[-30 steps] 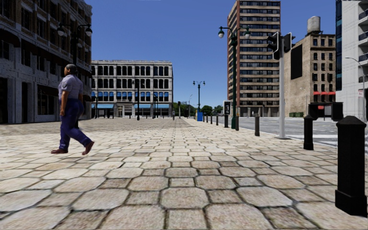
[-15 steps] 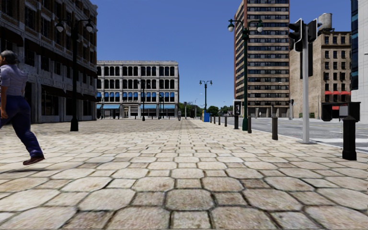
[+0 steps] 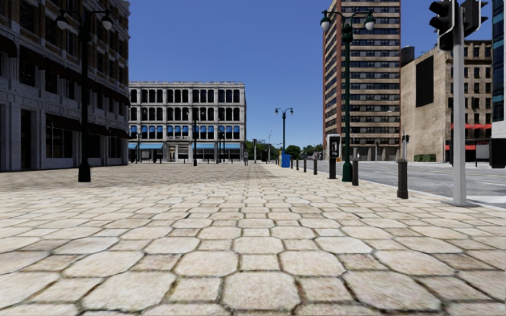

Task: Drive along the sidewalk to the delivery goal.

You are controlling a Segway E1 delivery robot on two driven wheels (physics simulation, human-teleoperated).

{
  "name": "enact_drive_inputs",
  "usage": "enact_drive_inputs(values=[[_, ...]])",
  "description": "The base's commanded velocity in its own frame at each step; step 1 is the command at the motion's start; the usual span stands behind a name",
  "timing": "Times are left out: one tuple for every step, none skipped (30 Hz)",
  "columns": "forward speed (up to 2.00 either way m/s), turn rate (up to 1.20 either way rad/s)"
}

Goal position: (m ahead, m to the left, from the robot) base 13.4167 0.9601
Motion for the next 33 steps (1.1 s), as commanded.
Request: enact_drive_inputs(values=[[2.0, 0.0], [2.0, 0.0], [2.0, 0.0], [2.0, 0.0], [2.0, 0.0], [2.0, 0.0], [2.0, 0.0], [2.0, 0.0], [2.0, 0.0], [2.0, 0.0], [2.0, 0.0], [2.0, 0.0], [2.0, 0.0], [2.0, 0.0], [2.0, 0.0], [2.0, 0.0], [2.0, 0.0], [2.0, 0.0], [2.0, 0.0], [2.0, 0.0], [2.0, 0.0], [2.0, 0.0], [2.0, 0.0], [2.0, 0.0], [2.0, 0.0], [2.0, 0.0], [2.0, 0.0], [2.0, 0.0], [2.0, 0.0], [2.0, 0.0], [2.0, 0.0], [2.0, 0.0], [2.0, 0.0]])
